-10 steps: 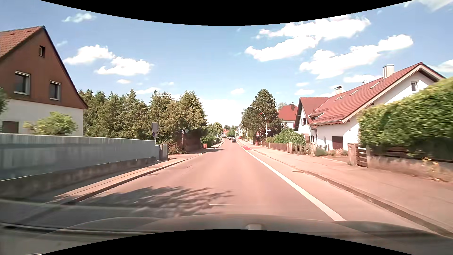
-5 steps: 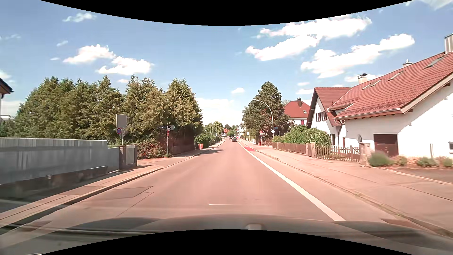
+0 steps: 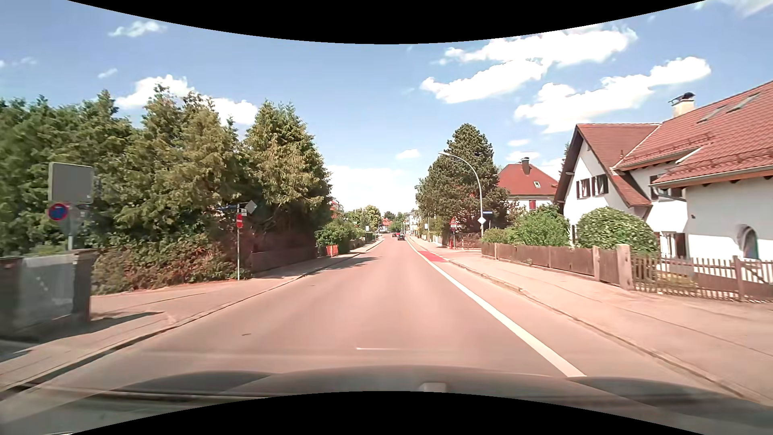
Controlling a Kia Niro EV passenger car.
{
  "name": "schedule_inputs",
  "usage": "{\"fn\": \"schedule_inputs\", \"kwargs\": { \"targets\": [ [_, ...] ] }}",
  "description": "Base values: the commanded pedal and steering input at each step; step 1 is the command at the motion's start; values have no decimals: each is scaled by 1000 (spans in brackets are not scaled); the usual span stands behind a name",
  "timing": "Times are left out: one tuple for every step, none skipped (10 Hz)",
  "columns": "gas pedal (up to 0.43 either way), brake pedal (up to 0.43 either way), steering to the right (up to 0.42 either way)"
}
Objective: Follow the waypoints while adhering to traffic rules and regulations
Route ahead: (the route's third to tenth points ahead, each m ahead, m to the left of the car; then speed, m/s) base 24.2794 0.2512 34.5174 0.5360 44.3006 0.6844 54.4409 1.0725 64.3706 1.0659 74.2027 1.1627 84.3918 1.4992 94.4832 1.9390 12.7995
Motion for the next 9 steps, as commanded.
{"fn": "schedule_inputs", "kwargs": {
  "targets": [
    [79, 0, -5],
    [79, 0, -5],
    [79, 0, -5],
    [79, 0, -5],
    [79, 0, -5],
    [79, 0, -5],
    [79, 0, -5],
    [79, 0, -5],
    [79, 0, -4]
  ]
}}
